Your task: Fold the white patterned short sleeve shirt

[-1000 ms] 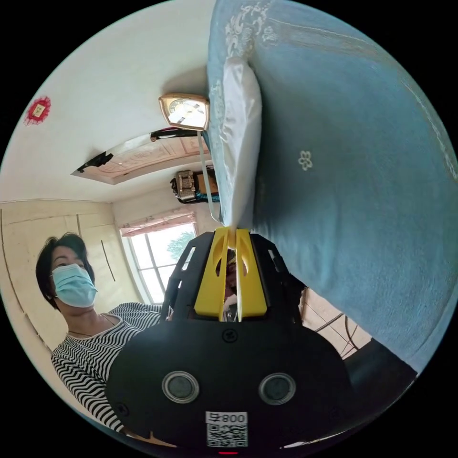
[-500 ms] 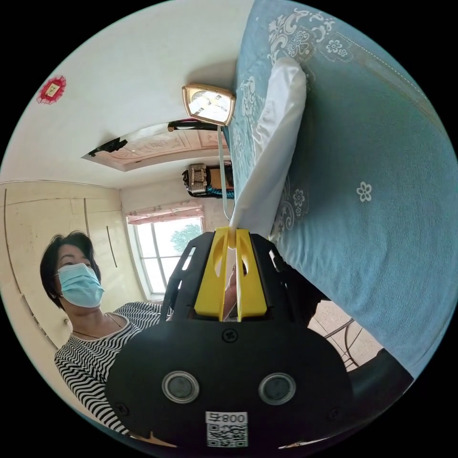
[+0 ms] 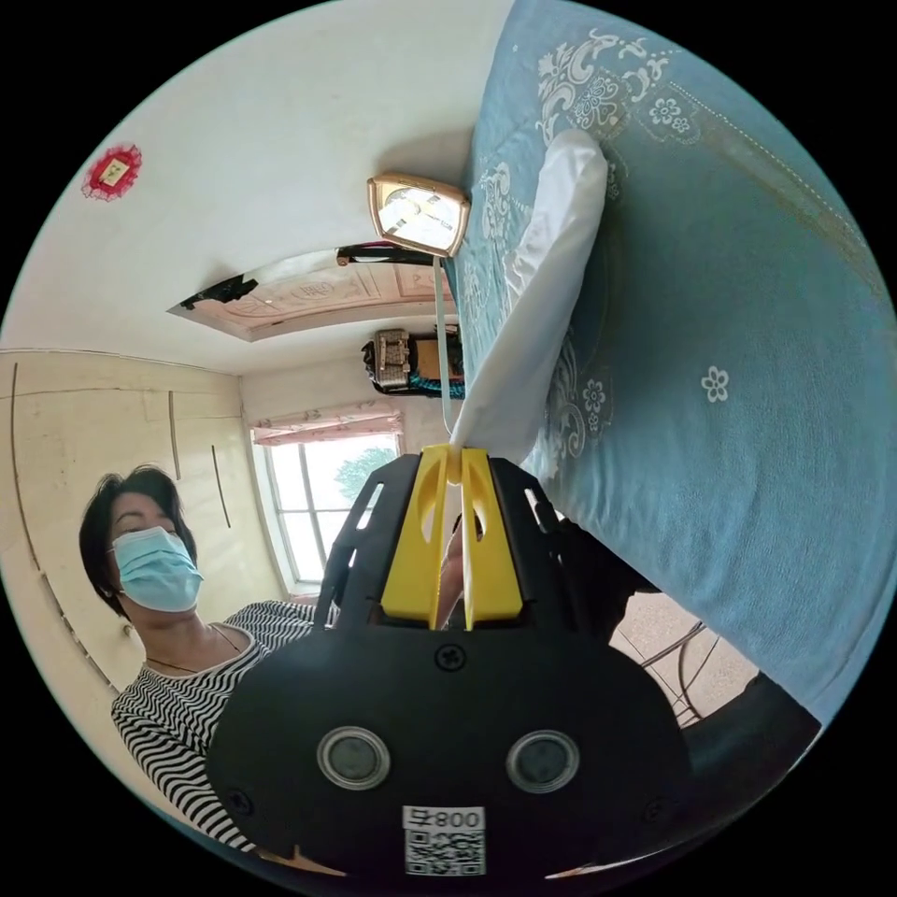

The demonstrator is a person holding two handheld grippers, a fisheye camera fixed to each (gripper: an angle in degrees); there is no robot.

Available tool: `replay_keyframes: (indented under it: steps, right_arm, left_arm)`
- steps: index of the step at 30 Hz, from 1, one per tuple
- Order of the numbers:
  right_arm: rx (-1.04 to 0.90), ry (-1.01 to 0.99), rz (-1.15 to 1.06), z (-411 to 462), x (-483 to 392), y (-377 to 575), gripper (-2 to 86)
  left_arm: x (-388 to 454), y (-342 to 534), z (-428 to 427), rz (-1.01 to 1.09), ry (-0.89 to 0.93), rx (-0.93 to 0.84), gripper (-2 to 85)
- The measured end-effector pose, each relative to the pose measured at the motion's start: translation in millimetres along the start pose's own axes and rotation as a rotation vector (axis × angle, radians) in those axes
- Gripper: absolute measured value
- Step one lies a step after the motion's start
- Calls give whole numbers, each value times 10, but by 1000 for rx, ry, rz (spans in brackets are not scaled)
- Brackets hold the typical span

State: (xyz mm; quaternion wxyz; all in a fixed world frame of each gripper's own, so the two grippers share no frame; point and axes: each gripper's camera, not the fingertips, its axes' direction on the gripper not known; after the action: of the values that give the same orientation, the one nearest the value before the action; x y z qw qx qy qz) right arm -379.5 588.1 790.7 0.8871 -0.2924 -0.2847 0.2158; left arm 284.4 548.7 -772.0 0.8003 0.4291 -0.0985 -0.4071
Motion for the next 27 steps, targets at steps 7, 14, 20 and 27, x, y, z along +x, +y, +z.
replay_keyframes:
  steps: [7,14,20,27]
  right_arm:
    - [28,-5,-28,-706,-257,450,20]
    - [121,-56,-129,-1613,-689,1181,19]
    - [268,-86,-281,-2674,-1144,1990,18]
    - [470,-119,-363,-4001,-1251,2694,18]
  left_arm:
    - [263,349,92,170,-17,-73,22]
    - [466,952,480,315,127,-204,20]
    - [663,1453,1197,456,195,-379,19]
    - [488,1913,2452,485,212,-570,19]
